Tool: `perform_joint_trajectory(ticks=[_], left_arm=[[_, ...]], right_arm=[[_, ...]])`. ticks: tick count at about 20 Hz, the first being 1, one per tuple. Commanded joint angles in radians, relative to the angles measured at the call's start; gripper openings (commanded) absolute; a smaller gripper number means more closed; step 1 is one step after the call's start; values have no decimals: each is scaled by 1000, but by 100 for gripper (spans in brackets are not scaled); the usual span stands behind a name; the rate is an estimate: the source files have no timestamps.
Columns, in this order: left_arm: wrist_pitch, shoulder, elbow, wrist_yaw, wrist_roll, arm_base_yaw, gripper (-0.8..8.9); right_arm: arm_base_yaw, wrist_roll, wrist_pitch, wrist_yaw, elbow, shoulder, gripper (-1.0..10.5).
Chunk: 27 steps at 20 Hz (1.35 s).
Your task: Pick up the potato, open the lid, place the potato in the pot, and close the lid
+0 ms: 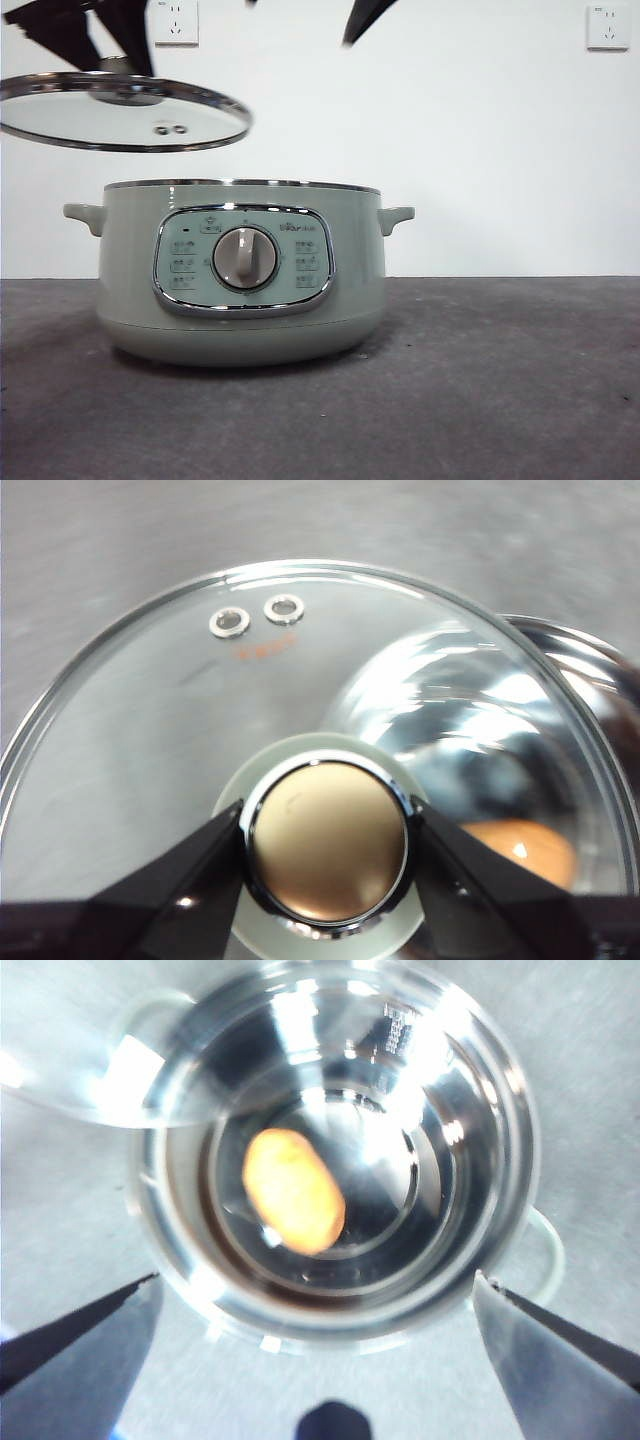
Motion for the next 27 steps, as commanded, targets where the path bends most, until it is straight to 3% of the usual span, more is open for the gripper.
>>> perform_joint_trajectory(ticks=[1,7,11,20,27], left_arm=[[27,-22,12,8,-5,-41,-9],[8,-21,8,7,-10,-182,-9],[6,-14,8,7,-11,-248,-9],[-17,43,7,4,5,-302,-9],[6,98,6,-45,5,-304,-9]], right_arm=[[2,0,-24,3,-118,-119,755],[1,9,74,68,-653,-527,755],[1,72,109,68,-888,-729,755],[1,168,75,60,-1001,-954,755],[2,173,73,48,-1001,-990,755]])
